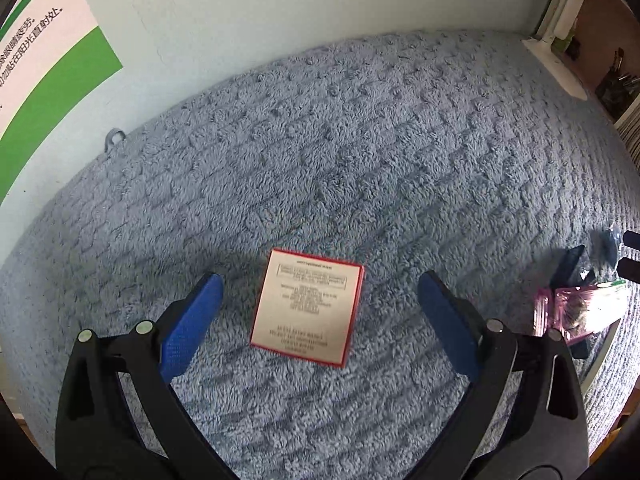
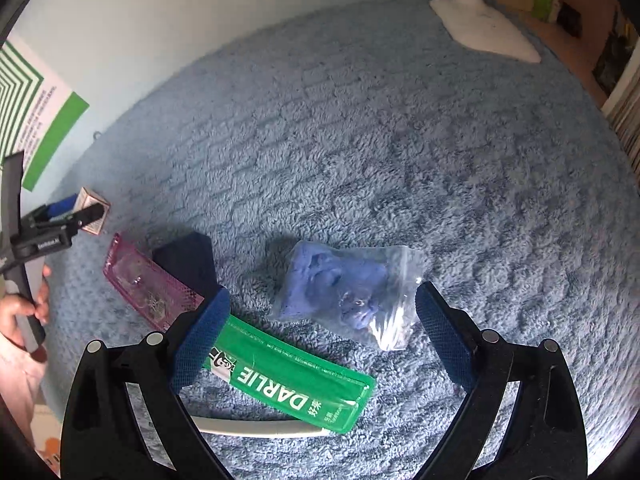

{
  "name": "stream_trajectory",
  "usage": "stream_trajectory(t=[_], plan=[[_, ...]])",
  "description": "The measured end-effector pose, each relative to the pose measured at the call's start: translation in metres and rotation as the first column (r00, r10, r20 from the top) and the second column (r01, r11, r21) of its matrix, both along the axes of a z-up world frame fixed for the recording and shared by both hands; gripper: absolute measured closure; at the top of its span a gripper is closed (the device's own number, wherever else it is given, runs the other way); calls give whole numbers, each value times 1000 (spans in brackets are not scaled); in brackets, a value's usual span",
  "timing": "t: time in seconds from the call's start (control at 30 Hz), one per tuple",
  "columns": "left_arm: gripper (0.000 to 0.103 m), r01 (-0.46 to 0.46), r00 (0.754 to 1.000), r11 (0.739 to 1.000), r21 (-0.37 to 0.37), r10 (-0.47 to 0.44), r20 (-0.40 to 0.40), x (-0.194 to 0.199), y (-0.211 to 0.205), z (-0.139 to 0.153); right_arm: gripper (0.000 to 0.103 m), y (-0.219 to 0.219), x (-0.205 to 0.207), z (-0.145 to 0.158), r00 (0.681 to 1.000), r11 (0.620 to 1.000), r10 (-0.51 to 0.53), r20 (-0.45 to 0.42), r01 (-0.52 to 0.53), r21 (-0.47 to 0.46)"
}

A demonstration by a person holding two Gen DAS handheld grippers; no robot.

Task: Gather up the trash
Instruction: 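Grasp the white-and-red box with the left tool while the right tool grasps the blue glove bag, then carry the white-and-red box with the left tool while the right tool carries the glove bag to the wastebasket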

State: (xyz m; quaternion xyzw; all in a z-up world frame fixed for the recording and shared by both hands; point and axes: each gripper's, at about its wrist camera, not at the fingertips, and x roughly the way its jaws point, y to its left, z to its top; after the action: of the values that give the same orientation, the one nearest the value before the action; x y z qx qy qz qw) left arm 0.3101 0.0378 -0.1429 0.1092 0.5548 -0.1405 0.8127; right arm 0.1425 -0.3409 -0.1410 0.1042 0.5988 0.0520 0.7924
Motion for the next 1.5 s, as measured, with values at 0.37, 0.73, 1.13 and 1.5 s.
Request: stream_trajectory(t=[0.37, 0.73, 1.13, 1.5], plan=[[63, -23, 999, 999, -45, 21, -38, 4, 4, -14, 48, 4, 6, -5, 1000, 999, 13, 12, -13, -35], [63, -34, 999, 998, -61, 32, -29, -5, 13, -1, 57, -5, 1, 16, 999, 1000, 10, 42, -10, 2], [63, -17, 999, 997, -81, 20, 31, -32, 18, 48, 58, -34, -16, 55, 993, 998, -29, 118, 21, 67], [63, 25, 997, 996, -83, -18, 74, -57, 10, 77, 58, -56, -60, 91, 982, 996, -64, 177, 53, 68]])
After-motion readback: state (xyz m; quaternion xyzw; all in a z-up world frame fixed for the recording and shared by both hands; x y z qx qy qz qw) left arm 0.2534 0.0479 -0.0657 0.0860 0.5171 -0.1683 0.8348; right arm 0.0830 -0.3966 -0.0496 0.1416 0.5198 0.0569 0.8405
